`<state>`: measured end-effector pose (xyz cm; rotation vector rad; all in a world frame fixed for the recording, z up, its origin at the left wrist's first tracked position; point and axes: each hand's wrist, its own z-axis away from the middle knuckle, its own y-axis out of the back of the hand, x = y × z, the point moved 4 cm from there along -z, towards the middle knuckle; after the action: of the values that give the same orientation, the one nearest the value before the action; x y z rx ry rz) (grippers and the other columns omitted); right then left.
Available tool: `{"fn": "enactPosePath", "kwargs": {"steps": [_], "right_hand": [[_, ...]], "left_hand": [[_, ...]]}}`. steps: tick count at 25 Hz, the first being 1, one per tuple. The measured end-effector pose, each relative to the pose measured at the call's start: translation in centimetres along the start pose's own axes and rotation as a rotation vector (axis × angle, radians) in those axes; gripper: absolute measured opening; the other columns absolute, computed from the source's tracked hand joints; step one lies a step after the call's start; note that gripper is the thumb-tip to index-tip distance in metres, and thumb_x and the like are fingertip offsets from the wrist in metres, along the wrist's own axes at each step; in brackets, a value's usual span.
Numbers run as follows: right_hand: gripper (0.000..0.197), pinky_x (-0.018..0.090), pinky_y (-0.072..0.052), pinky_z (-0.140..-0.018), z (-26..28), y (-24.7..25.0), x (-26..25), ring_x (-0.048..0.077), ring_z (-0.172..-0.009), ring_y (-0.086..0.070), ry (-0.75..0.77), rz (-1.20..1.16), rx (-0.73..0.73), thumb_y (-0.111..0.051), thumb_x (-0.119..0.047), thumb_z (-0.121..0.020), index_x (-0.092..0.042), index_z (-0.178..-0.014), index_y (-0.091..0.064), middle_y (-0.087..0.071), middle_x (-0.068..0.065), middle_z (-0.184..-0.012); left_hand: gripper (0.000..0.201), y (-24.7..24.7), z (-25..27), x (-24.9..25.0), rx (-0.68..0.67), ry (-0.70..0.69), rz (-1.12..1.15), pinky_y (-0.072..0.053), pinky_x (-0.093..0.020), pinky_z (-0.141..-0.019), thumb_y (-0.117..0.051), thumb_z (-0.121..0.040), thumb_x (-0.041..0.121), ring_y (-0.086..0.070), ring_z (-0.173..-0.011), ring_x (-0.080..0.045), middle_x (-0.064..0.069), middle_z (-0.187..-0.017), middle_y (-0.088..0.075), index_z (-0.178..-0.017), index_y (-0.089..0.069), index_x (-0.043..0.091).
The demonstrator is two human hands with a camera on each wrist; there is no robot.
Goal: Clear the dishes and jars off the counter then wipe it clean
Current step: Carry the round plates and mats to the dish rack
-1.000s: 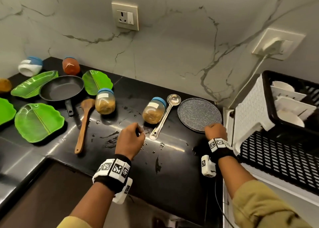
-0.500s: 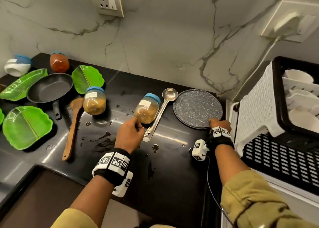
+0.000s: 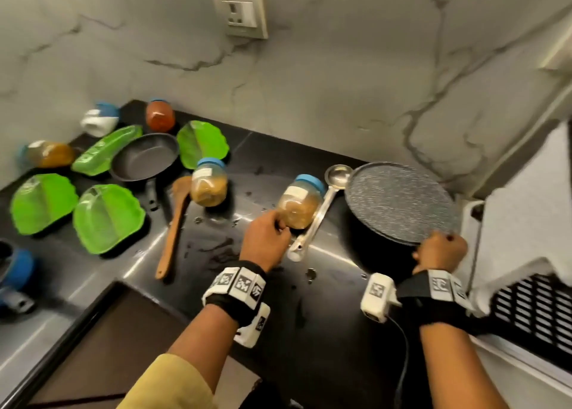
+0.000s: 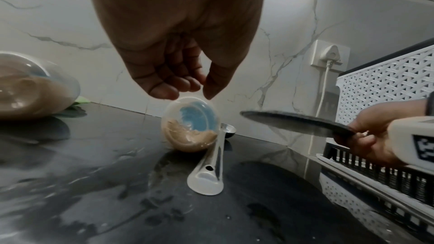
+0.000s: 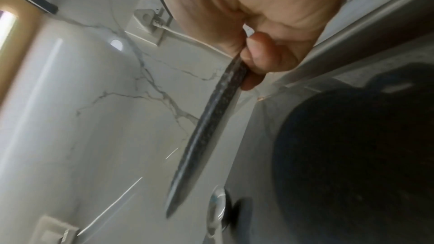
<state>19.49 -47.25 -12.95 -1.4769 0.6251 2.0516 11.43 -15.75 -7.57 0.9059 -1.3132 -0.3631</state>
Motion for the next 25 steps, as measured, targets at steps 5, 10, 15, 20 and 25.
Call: {"fn": "enactPosePath", "kwargs": {"steps": [5,10,15,20,25], "right_hand": [[0.029,0.014,-0.037,-0.034,4.9,-3.8,-1.5,0.0,-0.039,-0.051,0.004,-0.187,-0.153,-0.052,-0.008,-0.082,-0.005,-0.108,-0.064,-0.061,-0.009,-0.062],[0.026,0.009,-0.042,-0.042,12.2,-10.8,-2.3,-0.01,-0.045,-0.054,0.072,-0.157,-0.39,-0.048,-0.006,-0.092,-0.008,-0.114,-0.06,-0.06,0.002,-0.084],[0.027,0.02,-0.049,-0.066,19.1,-17.5,-0.4,0.004,-0.069,-0.058,0.091,-0.05,-0.545,-0.051,-0.01,-0.09,-0.007,-0.113,-0.064,-0.064,0.003,-0.094],[0.036,0.047,-0.053,-0.09,25.0,-23.4,1.9,0.027,-0.1,-0.064,0.091,0.022,-0.604,-0.056,-0.024,-0.082,-0.018,-0.118,-0.062,-0.067,0.007,-0.108],[0.032,0.046,-0.052,-0.091,31.1,-28.6,2.8,0.023,-0.097,-0.063,0.11,0.016,-0.665,-0.053,-0.016,-0.092,-0.01,-0.123,-0.059,-0.065,0.009,-0.11]], "left_hand": [[0.011,3.7,1.1,-4.2,0.078,0.144,0.022,-0.05,-0.038,-0.07,-0.06,-0.076,0.021,-0.06,-0.076,-0.027,-0.003,-0.074,-0.064,-0.071,-0.051,0.02],[0.008,7.9,1.9,-8.6,0.157,0.206,0.016,-0.05,-0.038,-0.069,-0.059,-0.077,0.02,-0.061,-0.074,-0.025,-0.001,-0.071,-0.063,-0.073,-0.053,0.017],[0.007,13.4,1.0,-14.2,0.24,0.281,0.048,-0.049,-0.034,-0.069,-0.062,-0.076,0.022,-0.063,-0.081,-0.029,-0.006,-0.083,-0.066,-0.077,-0.055,0.019],[0.007,19.1,-0.9,-19.8,0.293,0.297,0.067,-0.04,-0.032,-0.068,-0.065,-0.08,0.02,-0.062,-0.085,-0.031,-0.01,-0.083,-0.068,-0.078,-0.06,0.015],[0.008,23.8,-2.5,-25.0,0.325,0.301,0.088,-0.043,-0.033,-0.067,-0.065,-0.079,0.018,-0.062,-0.081,-0.031,-0.01,-0.081,-0.067,-0.08,-0.06,0.012]]}}
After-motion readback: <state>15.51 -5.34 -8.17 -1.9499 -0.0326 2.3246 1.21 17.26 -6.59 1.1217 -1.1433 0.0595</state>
